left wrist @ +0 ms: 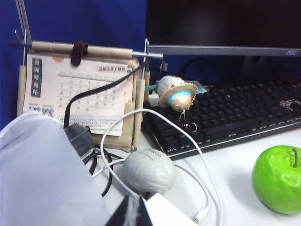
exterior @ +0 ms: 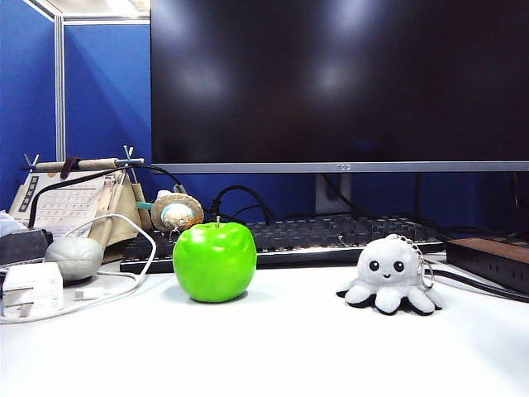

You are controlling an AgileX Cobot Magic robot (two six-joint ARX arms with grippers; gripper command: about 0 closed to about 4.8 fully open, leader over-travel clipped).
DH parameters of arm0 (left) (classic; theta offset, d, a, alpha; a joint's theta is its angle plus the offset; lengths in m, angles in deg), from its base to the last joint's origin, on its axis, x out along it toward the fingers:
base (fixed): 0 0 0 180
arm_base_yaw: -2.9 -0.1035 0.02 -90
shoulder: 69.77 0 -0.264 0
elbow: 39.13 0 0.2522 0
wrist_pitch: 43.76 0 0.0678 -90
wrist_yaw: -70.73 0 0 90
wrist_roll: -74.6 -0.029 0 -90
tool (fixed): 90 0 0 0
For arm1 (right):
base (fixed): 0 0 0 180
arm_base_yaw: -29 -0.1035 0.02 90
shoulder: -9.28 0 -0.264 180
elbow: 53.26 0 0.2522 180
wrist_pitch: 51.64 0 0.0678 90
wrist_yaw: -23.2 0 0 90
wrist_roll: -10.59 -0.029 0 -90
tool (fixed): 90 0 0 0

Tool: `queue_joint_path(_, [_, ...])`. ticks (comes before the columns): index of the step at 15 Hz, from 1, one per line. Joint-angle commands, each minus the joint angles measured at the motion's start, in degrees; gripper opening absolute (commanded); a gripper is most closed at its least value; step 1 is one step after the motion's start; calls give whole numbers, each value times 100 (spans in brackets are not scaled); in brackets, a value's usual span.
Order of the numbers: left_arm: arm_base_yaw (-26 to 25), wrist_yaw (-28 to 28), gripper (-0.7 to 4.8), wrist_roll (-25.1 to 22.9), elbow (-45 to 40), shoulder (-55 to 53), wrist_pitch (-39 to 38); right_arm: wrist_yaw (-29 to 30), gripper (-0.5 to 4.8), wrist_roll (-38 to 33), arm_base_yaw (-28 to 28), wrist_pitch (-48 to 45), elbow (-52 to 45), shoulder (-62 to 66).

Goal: Place the tilting octopus upright.

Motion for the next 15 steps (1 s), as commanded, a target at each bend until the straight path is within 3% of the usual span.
queue_joint_path(1, [-4,20,22,-9,0,2,94,15,-6,17,-2,-61,20,-2])
queue_joint_path(12, [-4,-44,22,-9,0,2,87,15,-6,17,-2,-63,20,-2])
queue_joint_path(13, [-4,-44,22,-9,0,0,87,-144,-6,116,0,-17,22,-2])
queue_joint_path(14, [-4,-44,22,-9,0,0,87,-817,-6,166,7,94,20,0])
queue_joint_path(15, [-4,-42,22,-9,0,0,87,-966,-6,166,2,109,20,-2])
